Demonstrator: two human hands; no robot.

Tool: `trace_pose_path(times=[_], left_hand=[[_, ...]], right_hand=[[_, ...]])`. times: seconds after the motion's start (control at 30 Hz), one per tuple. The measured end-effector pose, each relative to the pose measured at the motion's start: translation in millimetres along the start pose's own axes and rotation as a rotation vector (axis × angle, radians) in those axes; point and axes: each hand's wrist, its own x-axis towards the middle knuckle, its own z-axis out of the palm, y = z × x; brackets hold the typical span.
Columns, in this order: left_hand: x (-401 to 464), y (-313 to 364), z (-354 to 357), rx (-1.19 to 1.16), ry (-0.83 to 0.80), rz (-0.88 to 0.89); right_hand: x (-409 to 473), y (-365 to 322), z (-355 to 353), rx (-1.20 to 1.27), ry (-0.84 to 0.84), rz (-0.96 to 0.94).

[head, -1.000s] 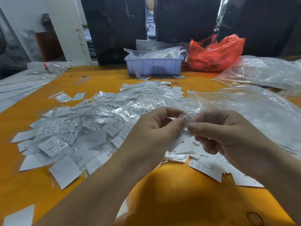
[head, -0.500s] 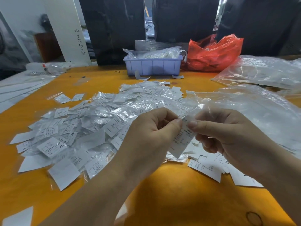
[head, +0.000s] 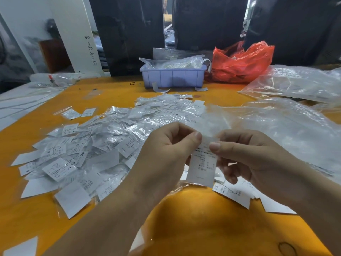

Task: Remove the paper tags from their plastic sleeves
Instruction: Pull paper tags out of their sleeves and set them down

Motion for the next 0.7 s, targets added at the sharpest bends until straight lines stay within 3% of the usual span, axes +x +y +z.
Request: trace_pose_path(times=[0.2,0.7], left_hand=[[0.9,-0.7,-1.8,-0.125,0.092,-0.023],[2.1,-3.7,2.7,-0.192,-0.029,-0.099]], right_hand=[[-1.3,2.7,8.6,-0.068,-0.133,0.031],[-0.4,2.1,5.2,-0.114,0.168,-0.105]])
